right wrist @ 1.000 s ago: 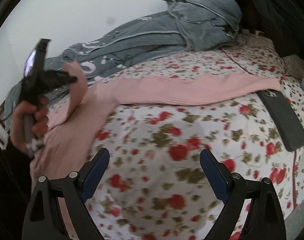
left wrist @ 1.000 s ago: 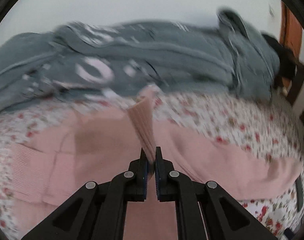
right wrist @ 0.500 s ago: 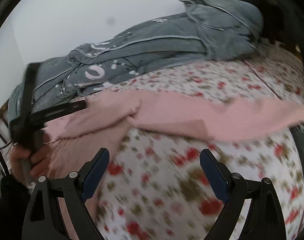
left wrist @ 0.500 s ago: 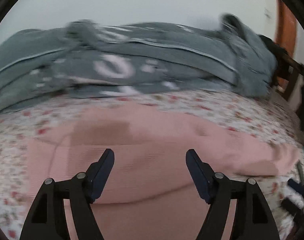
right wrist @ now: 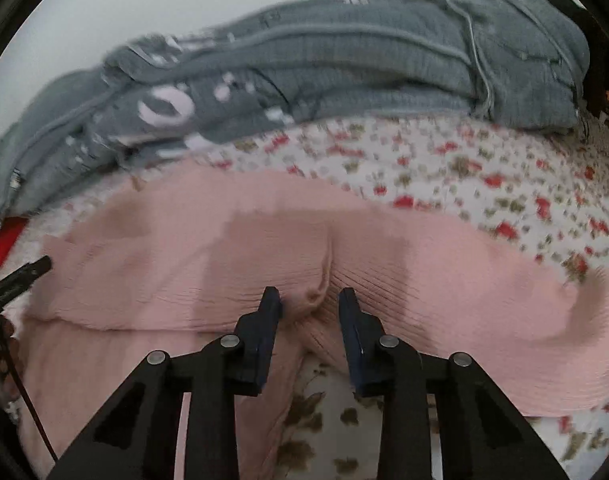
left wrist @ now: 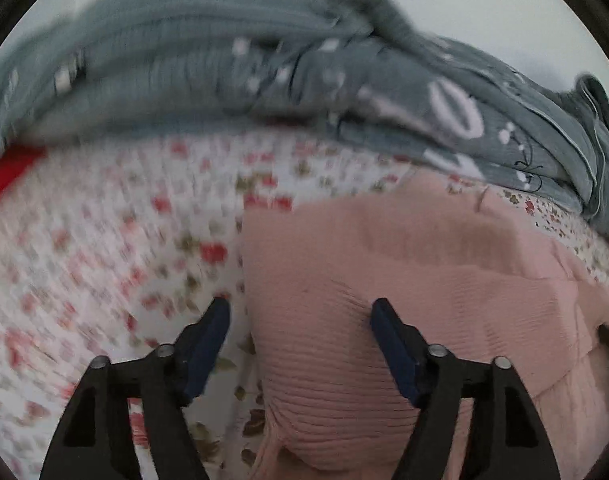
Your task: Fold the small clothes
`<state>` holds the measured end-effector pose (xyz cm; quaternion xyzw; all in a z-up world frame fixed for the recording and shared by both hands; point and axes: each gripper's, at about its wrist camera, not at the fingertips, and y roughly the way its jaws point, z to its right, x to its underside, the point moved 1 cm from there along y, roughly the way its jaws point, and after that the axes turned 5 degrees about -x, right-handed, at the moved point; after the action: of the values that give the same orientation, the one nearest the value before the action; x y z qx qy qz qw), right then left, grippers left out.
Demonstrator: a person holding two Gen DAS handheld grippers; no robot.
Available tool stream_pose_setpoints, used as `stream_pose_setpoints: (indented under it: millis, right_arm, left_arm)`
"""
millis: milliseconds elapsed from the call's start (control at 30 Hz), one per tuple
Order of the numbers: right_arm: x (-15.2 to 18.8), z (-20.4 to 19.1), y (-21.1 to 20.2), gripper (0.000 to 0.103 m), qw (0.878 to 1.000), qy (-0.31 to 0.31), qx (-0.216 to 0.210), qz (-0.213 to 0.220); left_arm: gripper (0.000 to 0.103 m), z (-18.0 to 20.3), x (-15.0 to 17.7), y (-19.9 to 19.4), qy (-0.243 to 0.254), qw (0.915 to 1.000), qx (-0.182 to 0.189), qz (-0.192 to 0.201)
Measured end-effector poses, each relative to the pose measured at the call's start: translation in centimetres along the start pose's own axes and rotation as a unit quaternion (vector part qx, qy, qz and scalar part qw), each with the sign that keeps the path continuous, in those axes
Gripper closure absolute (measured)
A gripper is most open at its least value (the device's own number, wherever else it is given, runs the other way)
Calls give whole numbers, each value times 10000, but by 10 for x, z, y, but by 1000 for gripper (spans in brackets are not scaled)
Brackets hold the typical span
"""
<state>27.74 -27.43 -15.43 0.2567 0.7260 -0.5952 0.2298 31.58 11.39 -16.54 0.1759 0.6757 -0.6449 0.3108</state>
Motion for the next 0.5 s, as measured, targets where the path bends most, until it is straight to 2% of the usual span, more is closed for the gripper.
stream_pose_setpoints:
  millis: [33,100,300,500]
  right_arm:
    - [2,0,2,73,10000,-8,3,30]
    - [2,-1,-1,72,9999,-41,44,120]
    - [3,0,-3,69,9998,-33,18,175]
    - [6,27,-48,58,9984,300,-63,478]
  left_arm:
    - [34,-3,0,5,-129,9998,88,-106]
    - [34,-6,1,4,-222,9996,174,-34]
    - [34,5,5,3,-16,10000,21,-4]
    - [27,6,4,-1,24,10000,39,45]
